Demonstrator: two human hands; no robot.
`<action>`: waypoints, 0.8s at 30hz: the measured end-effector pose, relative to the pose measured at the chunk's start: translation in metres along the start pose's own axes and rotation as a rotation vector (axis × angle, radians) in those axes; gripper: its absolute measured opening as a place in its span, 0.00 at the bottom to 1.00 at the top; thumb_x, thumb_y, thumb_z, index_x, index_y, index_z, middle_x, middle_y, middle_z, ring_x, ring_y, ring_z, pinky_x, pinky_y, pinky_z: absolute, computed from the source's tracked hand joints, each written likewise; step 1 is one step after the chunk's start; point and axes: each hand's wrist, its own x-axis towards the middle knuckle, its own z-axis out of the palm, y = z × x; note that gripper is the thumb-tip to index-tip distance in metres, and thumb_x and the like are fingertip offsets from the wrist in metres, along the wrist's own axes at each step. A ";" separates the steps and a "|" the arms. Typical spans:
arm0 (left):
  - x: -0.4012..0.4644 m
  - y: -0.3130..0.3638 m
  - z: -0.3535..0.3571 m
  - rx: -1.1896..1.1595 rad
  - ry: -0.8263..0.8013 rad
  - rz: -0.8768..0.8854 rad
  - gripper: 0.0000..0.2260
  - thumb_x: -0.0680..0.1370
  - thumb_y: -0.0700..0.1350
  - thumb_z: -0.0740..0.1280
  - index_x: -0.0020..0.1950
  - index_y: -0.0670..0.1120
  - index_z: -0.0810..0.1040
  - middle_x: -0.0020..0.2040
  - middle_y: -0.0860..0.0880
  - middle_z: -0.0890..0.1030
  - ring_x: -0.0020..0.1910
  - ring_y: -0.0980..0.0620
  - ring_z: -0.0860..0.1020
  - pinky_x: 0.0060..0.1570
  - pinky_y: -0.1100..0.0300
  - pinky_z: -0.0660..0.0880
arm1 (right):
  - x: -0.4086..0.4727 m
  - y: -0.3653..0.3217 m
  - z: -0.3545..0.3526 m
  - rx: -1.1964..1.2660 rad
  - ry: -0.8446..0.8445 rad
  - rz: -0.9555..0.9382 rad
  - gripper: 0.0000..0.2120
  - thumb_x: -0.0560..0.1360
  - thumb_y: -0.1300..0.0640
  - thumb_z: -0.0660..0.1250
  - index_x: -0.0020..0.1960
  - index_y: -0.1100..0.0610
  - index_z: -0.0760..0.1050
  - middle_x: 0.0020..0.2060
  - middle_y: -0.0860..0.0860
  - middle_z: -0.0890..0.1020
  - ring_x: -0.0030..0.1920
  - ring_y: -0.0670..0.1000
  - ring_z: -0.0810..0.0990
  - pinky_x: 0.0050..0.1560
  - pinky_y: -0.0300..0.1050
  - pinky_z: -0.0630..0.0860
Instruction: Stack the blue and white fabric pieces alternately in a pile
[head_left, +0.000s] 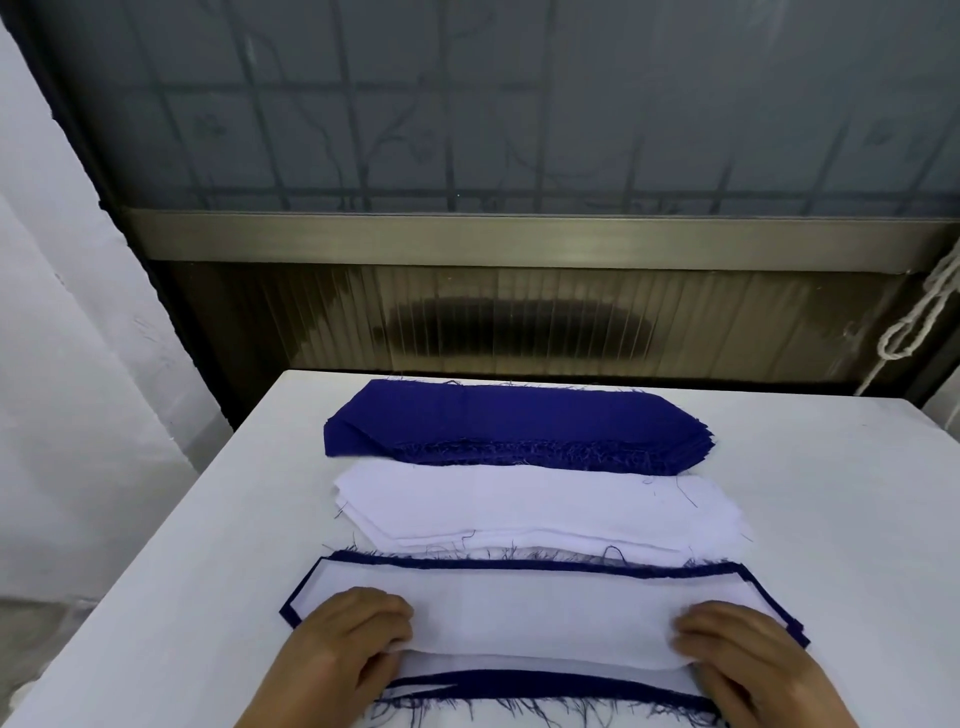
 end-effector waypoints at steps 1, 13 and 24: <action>0.000 0.000 0.001 0.001 0.000 0.009 0.19 0.82 0.54 0.58 0.43 0.48 0.86 0.49 0.58 0.83 0.50 0.63 0.76 0.50 0.68 0.74 | -0.001 0.001 0.000 -0.001 0.007 0.005 0.23 0.82 0.45 0.54 0.43 0.52 0.85 0.49 0.42 0.82 0.55 0.39 0.76 0.55 0.38 0.72; 0.001 0.002 -0.002 -0.027 -0.047 -0.003 0.08 0.76 0.45 0.65 0.43 0.47 0.84 0.46 0.57 0.81 0.45 0.59 0.77 0.43 0.65 0.76 | 0.000 -0.003 0.003 -0.007 0.060 0.007 0.22 0.81 0.51 0.55 0.39 0.56 0.84 0.43 0.46 0.83 0.50 0.41 0.77 0.54 0.33 0.72; 0.002 0.010 -0.007 -0.050 -0.088 -0.019 0.13 0.79 0.45 0.60 0.43 0.46 0.83 0.46 0.56 0.81 0.44 0.58 0.77 0.44 0.67 0.74 | -0.001 -0.010 0.000 0.025 0.069 0.063 0.22 0.80 0.48 0.58 0.37 0.57 0.84 0.41 0.46 0.83 0.47 0.44 0.78 0.47 0.38 0.75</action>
